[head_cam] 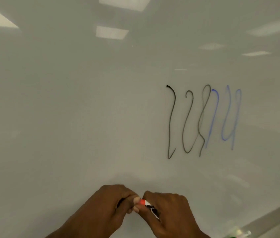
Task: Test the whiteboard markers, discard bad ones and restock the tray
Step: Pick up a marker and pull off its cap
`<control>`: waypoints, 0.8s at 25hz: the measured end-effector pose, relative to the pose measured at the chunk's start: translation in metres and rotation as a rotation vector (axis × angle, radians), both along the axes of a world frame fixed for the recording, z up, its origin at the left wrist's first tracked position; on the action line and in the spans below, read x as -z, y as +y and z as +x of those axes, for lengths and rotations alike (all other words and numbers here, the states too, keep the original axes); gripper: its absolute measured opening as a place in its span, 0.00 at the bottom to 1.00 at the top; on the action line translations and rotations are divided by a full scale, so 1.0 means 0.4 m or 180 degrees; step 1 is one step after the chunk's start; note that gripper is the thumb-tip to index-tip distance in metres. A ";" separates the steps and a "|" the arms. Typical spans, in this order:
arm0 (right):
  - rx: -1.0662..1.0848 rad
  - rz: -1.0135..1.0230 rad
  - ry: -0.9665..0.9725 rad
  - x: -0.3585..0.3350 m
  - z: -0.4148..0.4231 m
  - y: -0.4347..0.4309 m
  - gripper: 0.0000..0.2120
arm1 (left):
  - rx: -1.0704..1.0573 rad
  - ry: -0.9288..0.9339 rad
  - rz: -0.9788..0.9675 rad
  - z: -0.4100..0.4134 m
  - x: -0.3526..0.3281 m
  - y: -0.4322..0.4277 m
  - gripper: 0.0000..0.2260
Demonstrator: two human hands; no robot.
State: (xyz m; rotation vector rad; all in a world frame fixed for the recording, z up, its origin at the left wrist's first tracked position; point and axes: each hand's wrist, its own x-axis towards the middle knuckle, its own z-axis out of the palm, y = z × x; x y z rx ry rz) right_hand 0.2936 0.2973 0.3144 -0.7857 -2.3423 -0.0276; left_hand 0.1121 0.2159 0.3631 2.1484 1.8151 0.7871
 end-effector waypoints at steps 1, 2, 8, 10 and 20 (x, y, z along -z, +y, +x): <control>-0.0100 0.0129 -0.0099 -0.025 0.013 0.004 0.19 | 0.0079 0.0290 -0.0039 0.013 -0.021 -0.005 0.18; -0.0223 0.0254 -0.0213 -0.047 0.025 0.008 0.16 | 0.0112 0.0628 -0.0149 0.027 -0.037 -0.007 0.19; -0.0559 0.1063 -0.0586 -0.112 0.105 -0.009 0.18 | 0.0258 0.1159 -0.0579 0.093 -0.079 -0.043 0.04; -0.0465 0.1173 -0.0504 -0.123 0.117 -0.025 0.19 | 0.0427 0.0913 -0.0567 0.103 -0.096 -0.070 0.11; -0.0958 0.0910 -0.1015 -0.200 0.118 -0.043 0.14 | 0.0335 0.0522 -0.0389 0.103 -0.118 -0.120 0.21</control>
